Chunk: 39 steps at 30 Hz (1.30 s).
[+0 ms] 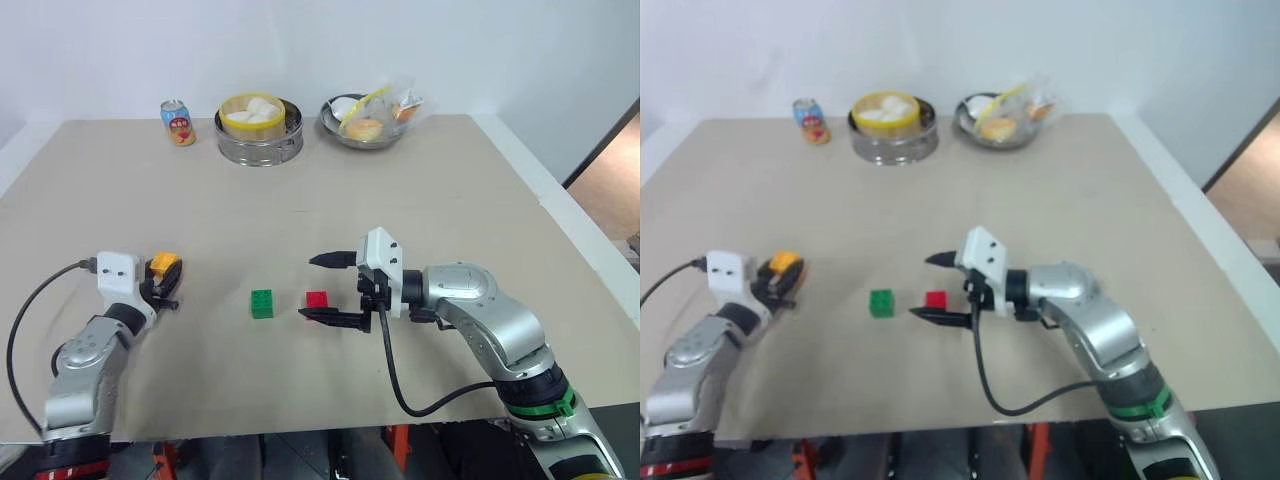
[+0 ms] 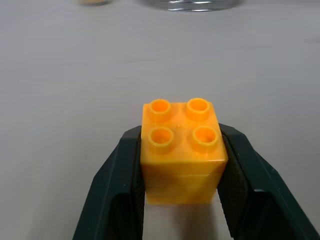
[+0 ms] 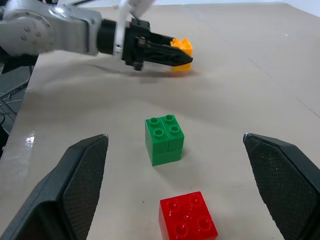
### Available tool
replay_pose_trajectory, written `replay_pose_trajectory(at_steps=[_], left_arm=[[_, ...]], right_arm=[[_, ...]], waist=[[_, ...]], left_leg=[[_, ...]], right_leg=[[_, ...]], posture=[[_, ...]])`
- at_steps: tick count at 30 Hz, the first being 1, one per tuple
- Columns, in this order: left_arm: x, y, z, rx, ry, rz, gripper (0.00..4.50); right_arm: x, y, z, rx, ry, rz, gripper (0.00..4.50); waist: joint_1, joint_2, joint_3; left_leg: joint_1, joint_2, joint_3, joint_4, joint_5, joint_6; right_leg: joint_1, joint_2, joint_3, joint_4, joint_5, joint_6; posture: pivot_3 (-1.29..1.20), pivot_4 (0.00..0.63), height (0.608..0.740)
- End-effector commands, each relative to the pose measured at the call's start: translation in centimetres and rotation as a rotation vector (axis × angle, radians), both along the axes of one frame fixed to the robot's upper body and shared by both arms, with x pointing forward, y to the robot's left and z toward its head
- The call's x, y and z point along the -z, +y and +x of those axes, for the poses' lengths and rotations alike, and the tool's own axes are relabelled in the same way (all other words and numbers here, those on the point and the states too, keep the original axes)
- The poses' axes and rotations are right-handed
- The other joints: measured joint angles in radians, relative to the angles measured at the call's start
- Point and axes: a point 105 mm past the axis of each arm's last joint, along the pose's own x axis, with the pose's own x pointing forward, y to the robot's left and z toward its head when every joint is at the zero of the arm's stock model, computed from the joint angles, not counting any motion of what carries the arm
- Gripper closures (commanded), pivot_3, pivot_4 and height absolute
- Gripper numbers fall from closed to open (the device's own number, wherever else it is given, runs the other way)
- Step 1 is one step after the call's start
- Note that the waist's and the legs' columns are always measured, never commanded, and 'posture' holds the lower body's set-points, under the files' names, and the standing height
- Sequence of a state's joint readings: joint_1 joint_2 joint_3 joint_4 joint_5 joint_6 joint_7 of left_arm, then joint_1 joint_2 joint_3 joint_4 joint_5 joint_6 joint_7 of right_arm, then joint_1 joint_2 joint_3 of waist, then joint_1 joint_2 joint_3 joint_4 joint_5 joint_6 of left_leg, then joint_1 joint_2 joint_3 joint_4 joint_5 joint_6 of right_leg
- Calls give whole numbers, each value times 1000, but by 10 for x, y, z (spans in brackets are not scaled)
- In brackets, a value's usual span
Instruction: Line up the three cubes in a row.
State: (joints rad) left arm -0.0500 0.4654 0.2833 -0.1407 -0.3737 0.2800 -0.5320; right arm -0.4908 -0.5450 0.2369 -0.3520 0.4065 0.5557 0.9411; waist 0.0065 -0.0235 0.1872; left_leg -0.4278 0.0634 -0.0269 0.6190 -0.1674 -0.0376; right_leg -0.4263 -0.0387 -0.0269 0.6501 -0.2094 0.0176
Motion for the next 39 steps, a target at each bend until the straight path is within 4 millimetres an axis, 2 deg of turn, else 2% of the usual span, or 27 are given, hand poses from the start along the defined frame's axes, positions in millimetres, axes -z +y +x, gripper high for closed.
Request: replay_pose_trajectory(at_steps=[1, 3, 7, 16, 25, 29, 39], left_arm=[[-10, -24, -24, 342, -14, 137, 3168], [-3, -25, -34, 477, 40, 196, 3168], [2, -26, -40, 650, 102, 247, 3168], [3, -32, -26, 845, 110, 317, 3168], [6, -41, -25, 923, 98, 342, 3168], [11, -37, -20, 905, 98, 377, 3168], [8, -35, -14, 879, 80, 366, 3168]], right_arm=[[-18, -1, -1, -19, -73, 11, 0], [-18, -1, -2, -24, -74, 8, 0], [-20, 3, -5, -40, -71, 8, 0], [-21, 1, -10, -29, -66, -2, 0], [-20, -4, -14, -3, -54, -15, 0], [-20, -5, -14, 3, -55, -18, 0], [-19, -6, -14, 5, -52, -22, 0]], waist=[[0, 0, 0], [0, 0, 0], [0, 0, 0], [0, 0, 0], [0, 0, 0], [0, 0, 0], [0, 0, 0]], left_leg=[[0, 0, 0, 0, -1, -1], [0, 0, 0, 0, -1, -2], [-1, 1, 1, 0, -1, -2], [-8, 1, 2, 0, -1, -2], [-9, 1, 3, 0, -1, -2], [-9, 1, 3, 1, -1, -1], [-8, 1, 4, 1, 2, 2]], right_leg=[[0, 0, 0, 0, 0, 0], [-1, 0, 0, 0, -1, -1], [-2, -1, 0, 0, -1, -1], [-10, 0, 0, 0, 0, 0], [-11, 1, 2, 0, 0, 0], [-11, 1, 2, 0, 0, 1], [-11, 1, 2, 0, 5, 0]], posture=[[0, 150, 740], [0, 150, 740], [0, 150, 740], [0, 150, 740], [0, 150, 740], [0, 150, 740], [0, 150, 740]])
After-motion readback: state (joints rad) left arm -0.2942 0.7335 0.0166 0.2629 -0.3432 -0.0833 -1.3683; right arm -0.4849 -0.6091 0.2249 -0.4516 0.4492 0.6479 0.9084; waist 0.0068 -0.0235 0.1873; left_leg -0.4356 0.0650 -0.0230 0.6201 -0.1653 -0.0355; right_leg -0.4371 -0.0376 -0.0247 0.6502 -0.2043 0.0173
